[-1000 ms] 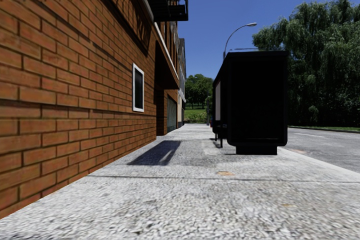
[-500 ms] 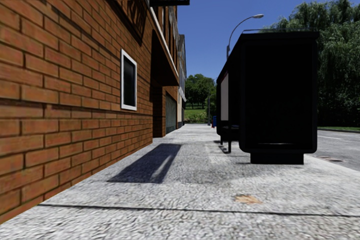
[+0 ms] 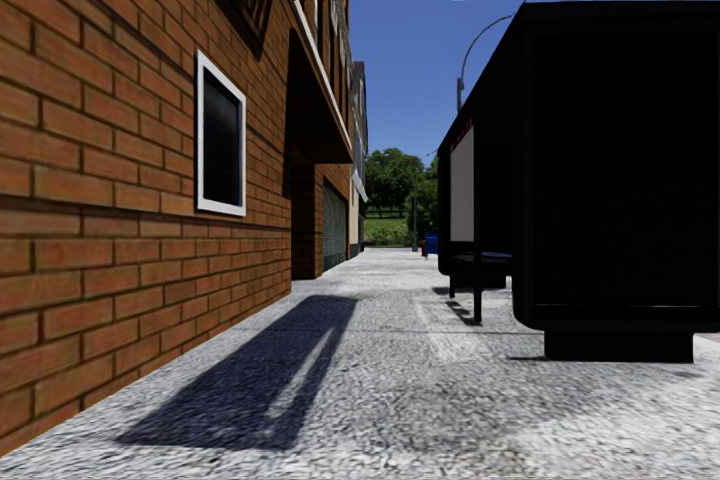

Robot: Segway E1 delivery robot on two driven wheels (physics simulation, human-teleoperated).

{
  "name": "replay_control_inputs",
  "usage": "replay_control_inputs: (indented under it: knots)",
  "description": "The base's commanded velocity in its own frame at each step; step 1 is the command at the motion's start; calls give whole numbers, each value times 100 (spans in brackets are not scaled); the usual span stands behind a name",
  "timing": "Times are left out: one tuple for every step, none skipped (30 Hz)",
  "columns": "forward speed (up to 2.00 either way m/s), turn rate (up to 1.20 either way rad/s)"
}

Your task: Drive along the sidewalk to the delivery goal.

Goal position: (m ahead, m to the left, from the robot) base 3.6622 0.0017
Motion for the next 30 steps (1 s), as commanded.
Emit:
replay_control_inputs:
  knots:
    - [193,0]
    - [193,0]
    - [193,0]
    - [193,0]
    - [193,0]
    - [193,0]
    - [193,0]
    - [193,0]
    - [192,-3]
    - [192,-3]
    - [192,-10]
    - [192,-16]
    - [192,-23]
    - [192,-23]
    - [192,-25]
    - [192,-26]
    - [192,-27]
    - [192,-27]
    - [192,-27]
    - [192,-27]
    - [192,-27]
    - [192,-25]
    - [192,-6]
    - [192,0]
    - [192,0]
    - [192,0]
    - [192,0]
    - [192,0]
    - [192,0]
    - [192,0]
